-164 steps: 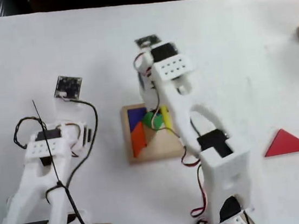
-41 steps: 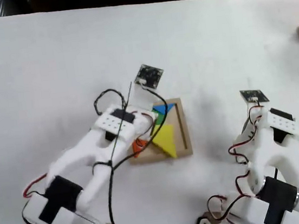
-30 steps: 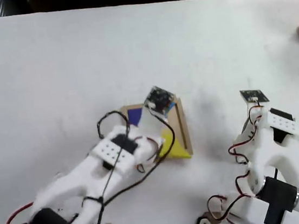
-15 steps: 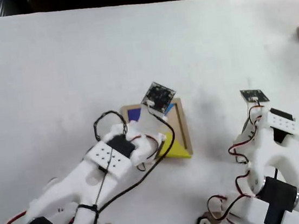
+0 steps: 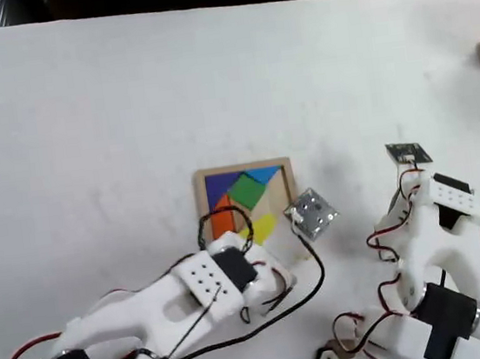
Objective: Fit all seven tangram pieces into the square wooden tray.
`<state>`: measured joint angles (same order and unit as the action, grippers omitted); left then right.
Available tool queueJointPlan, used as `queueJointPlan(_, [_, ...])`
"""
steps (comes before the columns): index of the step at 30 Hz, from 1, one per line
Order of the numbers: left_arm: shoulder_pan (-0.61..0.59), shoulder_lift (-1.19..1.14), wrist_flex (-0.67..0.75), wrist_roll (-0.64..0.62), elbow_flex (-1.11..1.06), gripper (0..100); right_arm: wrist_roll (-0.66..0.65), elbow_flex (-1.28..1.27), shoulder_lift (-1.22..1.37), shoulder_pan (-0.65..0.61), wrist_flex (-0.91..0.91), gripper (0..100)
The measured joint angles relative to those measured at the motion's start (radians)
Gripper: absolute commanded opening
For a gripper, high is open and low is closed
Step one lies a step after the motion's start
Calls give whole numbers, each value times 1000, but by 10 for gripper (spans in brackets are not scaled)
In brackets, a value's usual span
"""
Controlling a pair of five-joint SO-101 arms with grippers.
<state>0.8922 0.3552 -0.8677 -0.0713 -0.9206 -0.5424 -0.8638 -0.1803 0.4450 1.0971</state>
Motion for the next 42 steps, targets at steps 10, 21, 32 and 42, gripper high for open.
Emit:
queueJointPlan(10, [3, -233, 72, 0, 158, 23, 0, 0, 2, 0, 0, 19])
queueJointPlan(21, [-86, -407, 74, -60, 322, 23, 0, 0, 2, 0, 0, 19])
queueJointPlan(32, [-178, -400, 97, -87, 328, 23, 0, 0, 2, 0, 0, 19])
queueJointPlan(42, [-178, -287, 98, -89, 328, 23, 0, 0, 2, 0, 0, 19])
